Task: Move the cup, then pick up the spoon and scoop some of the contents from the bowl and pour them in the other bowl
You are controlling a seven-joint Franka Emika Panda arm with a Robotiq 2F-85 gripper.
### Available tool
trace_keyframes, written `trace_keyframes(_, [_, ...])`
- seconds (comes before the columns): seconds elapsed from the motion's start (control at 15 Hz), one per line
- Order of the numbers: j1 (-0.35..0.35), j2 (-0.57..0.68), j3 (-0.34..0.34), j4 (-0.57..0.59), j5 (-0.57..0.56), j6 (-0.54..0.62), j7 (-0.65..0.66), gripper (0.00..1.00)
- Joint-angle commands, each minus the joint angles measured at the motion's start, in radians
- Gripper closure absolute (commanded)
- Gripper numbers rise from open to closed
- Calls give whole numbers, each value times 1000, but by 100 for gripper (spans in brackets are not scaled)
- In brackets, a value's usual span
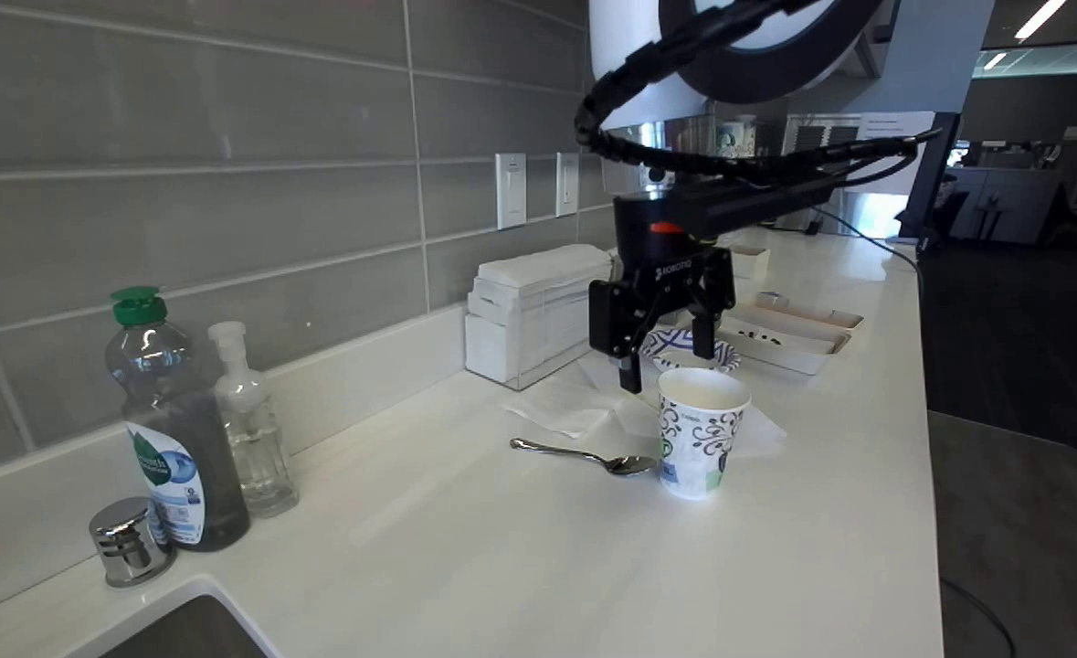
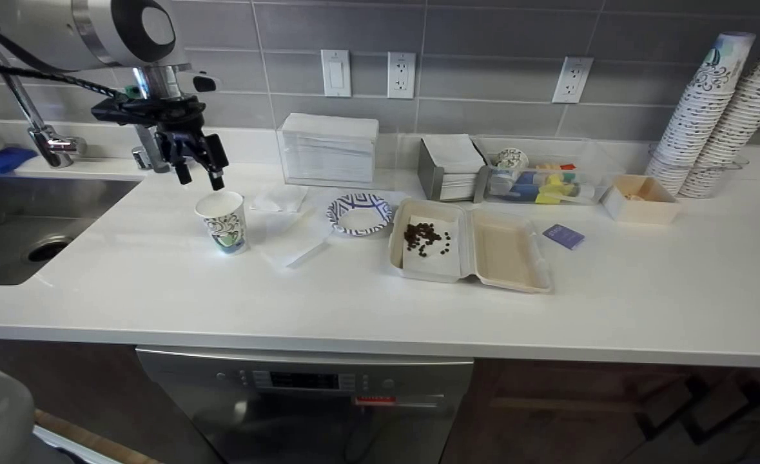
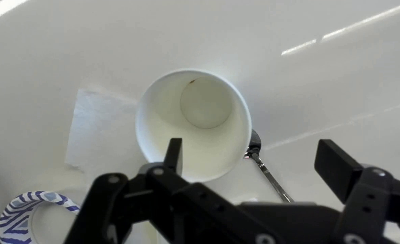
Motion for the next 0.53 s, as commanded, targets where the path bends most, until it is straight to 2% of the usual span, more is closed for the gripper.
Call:
trace_keyframes(0.0, [9, 6, -2, -41, -38, 96, 100, 11])
trace_keyframes(0.13, [9, 13, -5, -56, -48, 131, 124, 22])
trace_keyframes(0.33, [9, 20, -9, -79, -56, 165, 144, 24])
trace_keyframes(0.4, [9, 20, -10, -85, -58, 171, 147, 40])
trace_keyframes(0.47, [9, 18, -11, -92, -64, 176, 152, 49])
